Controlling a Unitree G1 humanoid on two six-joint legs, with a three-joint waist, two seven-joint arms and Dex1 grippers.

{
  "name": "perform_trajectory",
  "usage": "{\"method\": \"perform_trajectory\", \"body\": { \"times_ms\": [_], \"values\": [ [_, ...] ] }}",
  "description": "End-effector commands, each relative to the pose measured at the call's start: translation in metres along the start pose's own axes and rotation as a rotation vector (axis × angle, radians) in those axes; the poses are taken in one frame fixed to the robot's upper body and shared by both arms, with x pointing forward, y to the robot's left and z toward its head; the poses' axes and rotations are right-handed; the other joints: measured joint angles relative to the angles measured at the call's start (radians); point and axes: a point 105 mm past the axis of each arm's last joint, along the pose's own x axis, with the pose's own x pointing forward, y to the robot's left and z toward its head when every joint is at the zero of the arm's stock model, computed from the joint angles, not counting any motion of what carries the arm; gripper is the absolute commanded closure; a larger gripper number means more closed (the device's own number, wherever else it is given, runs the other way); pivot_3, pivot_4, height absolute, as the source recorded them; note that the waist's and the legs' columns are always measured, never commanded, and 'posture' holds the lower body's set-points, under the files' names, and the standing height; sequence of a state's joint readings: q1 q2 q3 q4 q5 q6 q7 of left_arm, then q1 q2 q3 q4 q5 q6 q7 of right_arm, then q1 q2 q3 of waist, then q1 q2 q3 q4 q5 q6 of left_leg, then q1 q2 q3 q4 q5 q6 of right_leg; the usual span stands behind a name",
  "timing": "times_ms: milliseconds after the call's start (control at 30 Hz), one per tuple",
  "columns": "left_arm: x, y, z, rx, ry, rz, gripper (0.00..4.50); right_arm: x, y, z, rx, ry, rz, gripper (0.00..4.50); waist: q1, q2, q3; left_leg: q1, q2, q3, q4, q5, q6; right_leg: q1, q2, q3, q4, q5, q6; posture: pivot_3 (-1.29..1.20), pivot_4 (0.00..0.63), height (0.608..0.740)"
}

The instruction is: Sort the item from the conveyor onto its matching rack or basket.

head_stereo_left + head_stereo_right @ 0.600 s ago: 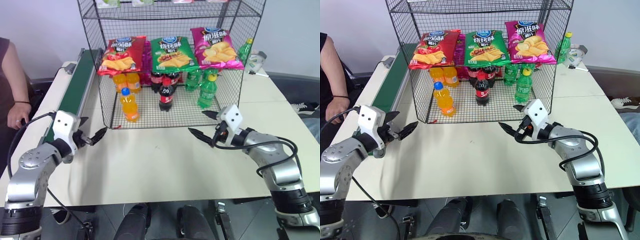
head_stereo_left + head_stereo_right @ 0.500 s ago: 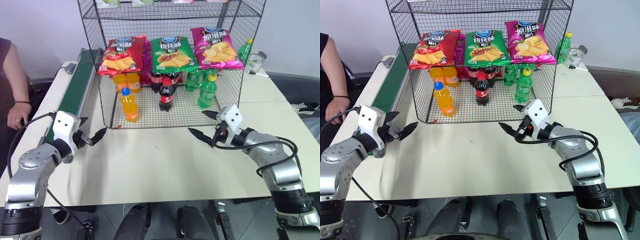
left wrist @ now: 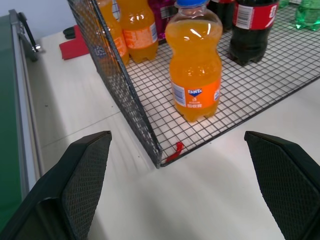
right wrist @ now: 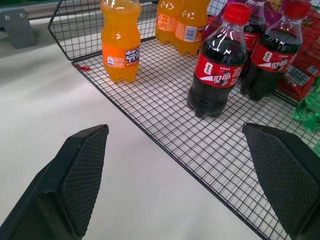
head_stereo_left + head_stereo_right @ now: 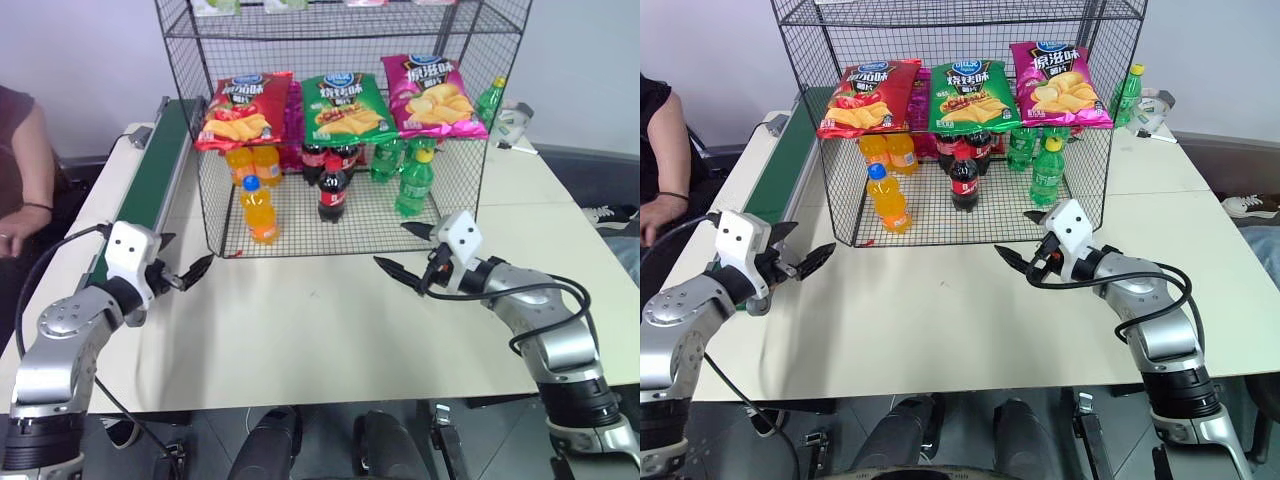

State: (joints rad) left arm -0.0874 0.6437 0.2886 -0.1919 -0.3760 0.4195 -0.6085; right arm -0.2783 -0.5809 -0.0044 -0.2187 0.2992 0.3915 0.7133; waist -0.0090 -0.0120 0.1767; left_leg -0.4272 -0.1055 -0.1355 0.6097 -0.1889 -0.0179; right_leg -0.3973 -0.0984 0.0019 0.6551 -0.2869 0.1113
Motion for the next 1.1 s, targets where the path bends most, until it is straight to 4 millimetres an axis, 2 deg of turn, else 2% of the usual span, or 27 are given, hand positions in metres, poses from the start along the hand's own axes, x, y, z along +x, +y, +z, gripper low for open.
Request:
{"method": "perform_trajectory", "body": {
  "times_ms": [33,1100],
  "values": [
    [-0.0006,0.0025,0.0094,0.032,-0.034,0.010,0.06,0.0023,-0.0003,0.0124,-0.031,-0.051,0.000,0.00,0.000,0.000,0.000,0.000,0.000,0.000,0.000,0.000,0.000,0.000,0.000,0.000,0.000,0.000,0.000,0.00,0.150,0.740],
    [-0.0020,0.0016,0.0003,-0.020,-0.005,0.051,0.06,0.0089,0.0029,0.0154,-0.042,-0.065,0.016,0.00,0.000,0.000,0.000,0.000,0.000,0.000,-0.001,0.000,0.000,0.000,0.000,0.000,0.000,0.000,0.000,0.00,0.150,0.740]
  ]
}}
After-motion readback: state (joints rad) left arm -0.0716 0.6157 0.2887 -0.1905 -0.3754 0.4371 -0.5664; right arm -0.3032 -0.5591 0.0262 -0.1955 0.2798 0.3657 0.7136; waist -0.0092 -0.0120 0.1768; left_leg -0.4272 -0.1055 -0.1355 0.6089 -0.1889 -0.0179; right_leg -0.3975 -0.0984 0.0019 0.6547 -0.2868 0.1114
